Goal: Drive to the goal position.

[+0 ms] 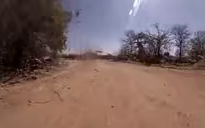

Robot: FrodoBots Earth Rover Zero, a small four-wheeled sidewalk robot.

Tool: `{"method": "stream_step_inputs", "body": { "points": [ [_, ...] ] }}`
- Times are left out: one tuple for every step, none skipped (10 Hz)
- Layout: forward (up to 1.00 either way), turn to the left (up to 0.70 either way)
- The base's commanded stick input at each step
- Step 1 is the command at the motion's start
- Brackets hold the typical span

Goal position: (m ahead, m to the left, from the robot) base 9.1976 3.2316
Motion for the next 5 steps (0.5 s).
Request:
{"method": "stream_step_inputs", "body": {
  "points": [
    [1.00, 0.00],
    [1.00, 0.00],
    [1.00, 0.00],
    [1.00, 0.00],
    [1.00, 0.00]
  ]
}}
